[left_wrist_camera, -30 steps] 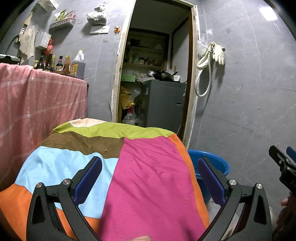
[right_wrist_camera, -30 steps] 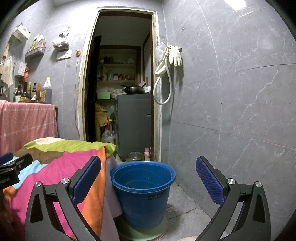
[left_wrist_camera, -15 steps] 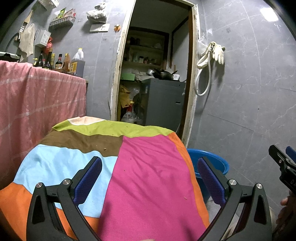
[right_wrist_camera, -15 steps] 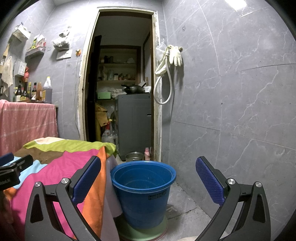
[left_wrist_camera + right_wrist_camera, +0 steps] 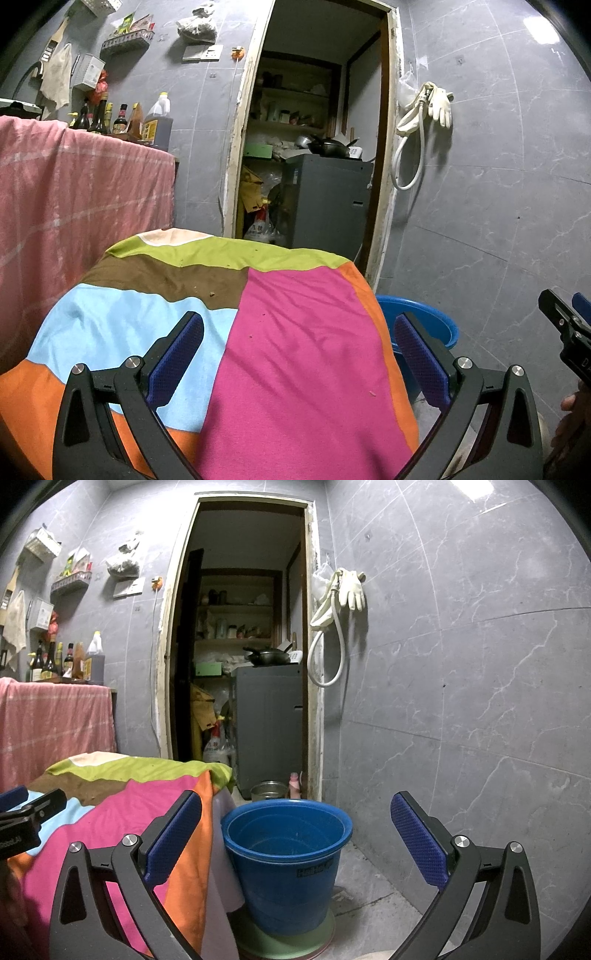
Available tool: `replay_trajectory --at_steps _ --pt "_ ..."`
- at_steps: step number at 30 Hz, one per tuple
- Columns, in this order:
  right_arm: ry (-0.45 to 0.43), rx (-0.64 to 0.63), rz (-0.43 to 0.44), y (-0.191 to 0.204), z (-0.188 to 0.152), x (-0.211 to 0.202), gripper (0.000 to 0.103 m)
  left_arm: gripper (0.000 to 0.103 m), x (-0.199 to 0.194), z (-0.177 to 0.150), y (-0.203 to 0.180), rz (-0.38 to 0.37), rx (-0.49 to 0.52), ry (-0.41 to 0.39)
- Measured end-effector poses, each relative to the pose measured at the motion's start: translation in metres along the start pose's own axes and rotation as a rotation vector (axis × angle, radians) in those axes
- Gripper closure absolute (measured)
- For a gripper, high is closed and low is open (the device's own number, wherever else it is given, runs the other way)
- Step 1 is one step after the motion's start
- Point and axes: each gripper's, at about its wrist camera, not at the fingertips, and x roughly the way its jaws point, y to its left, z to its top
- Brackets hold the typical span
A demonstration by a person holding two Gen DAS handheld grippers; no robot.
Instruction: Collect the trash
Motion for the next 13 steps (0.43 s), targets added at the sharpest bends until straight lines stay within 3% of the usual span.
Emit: replay_trajectory --at_steps 13 --pt "0.0 0.0 -0.001 0.002 -0.0007 -0.002 0.0 0.002 0.0001 0.0001 -0.0024 0.001 0.0 0.0"
